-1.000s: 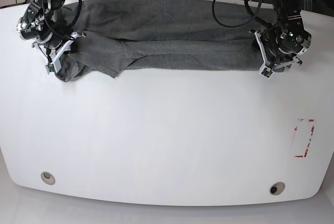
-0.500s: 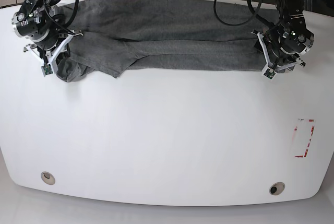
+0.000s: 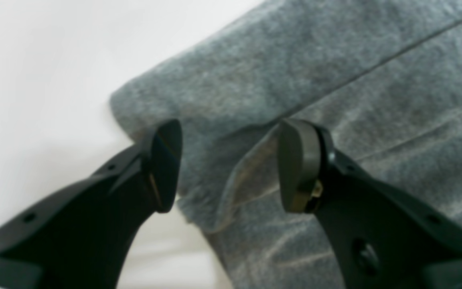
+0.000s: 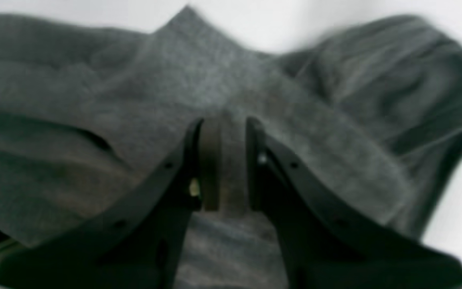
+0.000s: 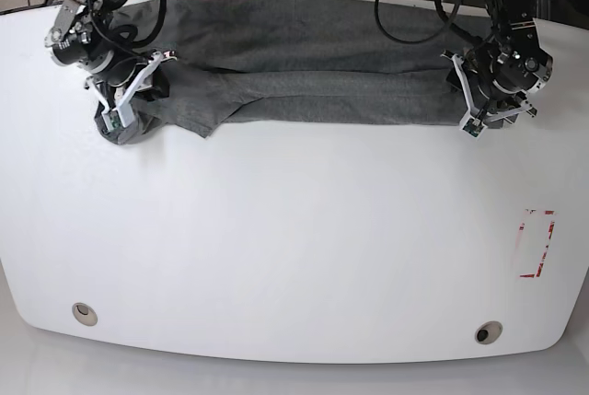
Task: Layout the t-shirt on the table in an organized manner, then fold the t-shirt properly
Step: 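Pull the folded edge with both grippers away from the collar to flatten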
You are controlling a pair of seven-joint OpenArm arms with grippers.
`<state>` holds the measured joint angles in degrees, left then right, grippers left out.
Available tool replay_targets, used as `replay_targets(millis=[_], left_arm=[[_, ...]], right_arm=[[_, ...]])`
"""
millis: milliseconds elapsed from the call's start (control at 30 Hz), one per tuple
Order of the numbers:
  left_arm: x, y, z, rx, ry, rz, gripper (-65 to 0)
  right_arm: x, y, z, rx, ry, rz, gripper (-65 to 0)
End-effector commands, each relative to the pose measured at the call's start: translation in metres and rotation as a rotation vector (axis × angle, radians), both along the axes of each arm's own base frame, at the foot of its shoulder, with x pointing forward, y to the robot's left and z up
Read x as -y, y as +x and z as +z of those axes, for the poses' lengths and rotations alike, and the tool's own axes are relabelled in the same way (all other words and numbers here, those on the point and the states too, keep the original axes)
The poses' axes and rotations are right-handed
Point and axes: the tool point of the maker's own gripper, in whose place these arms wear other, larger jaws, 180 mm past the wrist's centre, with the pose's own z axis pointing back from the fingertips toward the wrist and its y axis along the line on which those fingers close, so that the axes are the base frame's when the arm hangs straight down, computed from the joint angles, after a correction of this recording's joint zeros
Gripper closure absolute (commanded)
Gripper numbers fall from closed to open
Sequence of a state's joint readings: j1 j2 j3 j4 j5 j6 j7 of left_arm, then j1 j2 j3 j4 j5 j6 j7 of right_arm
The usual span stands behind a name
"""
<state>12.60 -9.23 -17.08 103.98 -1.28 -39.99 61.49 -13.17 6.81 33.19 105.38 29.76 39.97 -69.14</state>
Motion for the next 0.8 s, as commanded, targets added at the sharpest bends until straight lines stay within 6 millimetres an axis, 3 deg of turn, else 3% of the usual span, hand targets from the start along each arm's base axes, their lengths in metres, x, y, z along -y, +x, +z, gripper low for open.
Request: replay_targets(millis=[0, 200, 333, 467, 767], left_arm=[[-0.004, 0.001, -0.001, -0.001, 0.005, 0.003, -34.4], [-0.006, -0.009, -0.022, -0.07, -0.02, 0.022, -27.8], [-0.007, -0.002, -0.03, -0.089, -0.038, 0.037, -23.2], [-0.008, 0.005, -0.036, -0.102, -0.055, 0.05, -23.2], [-0.004, 0.037, -0.032, -0.071, -0.089, 0.064, -23.2]], right_arm=[[0.007, 0.004, -0.004, 0.006, -0.028, -0.002, -9.7], [0.015, 0.002, -0.024, -0.016, -0.046, -0.031, -9.7], [0.026, 0.004, -0.035, -0.031, -0.071, -0.045, -10.0], [0.027, 0.022, -0.043, -0.018, -0.074, -0.02, -9.8], [0.049, 0.067, -0.05, 0.01, -0.044, -0.034, -9.7]])
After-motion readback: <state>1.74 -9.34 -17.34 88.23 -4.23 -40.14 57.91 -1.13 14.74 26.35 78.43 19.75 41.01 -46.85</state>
